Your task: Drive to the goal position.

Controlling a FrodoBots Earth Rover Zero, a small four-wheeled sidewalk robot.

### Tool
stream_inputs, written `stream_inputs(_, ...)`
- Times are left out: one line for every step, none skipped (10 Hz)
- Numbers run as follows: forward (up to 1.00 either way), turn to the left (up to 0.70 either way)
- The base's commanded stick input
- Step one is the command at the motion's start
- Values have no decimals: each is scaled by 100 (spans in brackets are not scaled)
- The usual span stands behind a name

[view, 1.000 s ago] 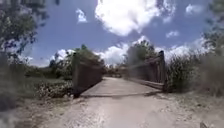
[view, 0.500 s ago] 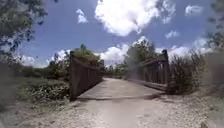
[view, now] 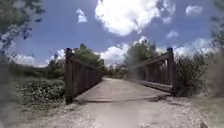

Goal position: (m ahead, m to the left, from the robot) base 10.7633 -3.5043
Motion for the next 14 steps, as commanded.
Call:
stream_inputs(45, 0)
stream_inputs(45, 0)
stream_inputs(45, 0)
stream_inputs(45, 0)
stream_inputs(45, -27)
stream_inputs(45, -27)
stream_inputs(45, -27)
stream_inputs(45, -27)
stream_inputs(45, -27)
stream_inputs(45, -27)
stream_inputs(45, -27)
stream_inputs(45, -21)
stream_inputs(45, 0)
stream_inputs(45, 0)
